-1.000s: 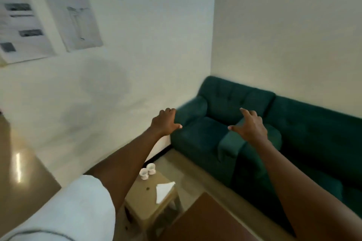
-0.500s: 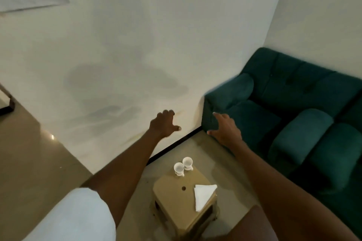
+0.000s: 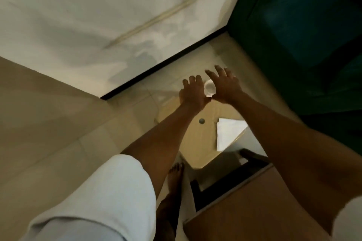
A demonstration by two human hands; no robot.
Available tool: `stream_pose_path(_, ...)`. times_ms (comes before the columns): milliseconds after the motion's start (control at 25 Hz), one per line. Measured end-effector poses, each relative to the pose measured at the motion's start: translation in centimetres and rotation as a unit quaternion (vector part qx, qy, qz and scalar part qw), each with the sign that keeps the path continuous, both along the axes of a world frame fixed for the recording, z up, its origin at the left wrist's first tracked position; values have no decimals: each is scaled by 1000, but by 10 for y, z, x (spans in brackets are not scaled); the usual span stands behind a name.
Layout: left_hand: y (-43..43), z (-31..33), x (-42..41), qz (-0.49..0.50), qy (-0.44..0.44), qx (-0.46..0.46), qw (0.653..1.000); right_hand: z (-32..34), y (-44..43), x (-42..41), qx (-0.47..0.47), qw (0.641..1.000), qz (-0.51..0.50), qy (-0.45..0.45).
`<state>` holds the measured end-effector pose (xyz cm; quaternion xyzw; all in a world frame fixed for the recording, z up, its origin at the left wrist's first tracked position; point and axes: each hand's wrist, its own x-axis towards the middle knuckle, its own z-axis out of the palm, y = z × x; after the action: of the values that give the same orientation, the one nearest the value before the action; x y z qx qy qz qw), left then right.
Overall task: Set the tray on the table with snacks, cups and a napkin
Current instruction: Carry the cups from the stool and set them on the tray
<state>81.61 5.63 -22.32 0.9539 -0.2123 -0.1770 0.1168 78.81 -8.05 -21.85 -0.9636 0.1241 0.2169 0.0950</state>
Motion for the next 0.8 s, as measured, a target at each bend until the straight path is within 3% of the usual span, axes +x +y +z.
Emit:
stream_pose_path(160, -1, -44, 5, 6, 43, 17, 999, -53, 8, 11, 27, 999, 5, 36)
stream_pose_path(440, -1, -54, 7, 7, 58, -23, 998, -54, 21, 5, 21, 1000, -14, -5)
stream_pose_path(640, -3, -10, 2, -37, 41, -11, 998, -15, 12, -25, 19, 996, -67, -47)
stream_pose_path(800, -48, 77, -41, -100, 24, -32, 994, 62, -29, -97, 13, 981, -161, -111)
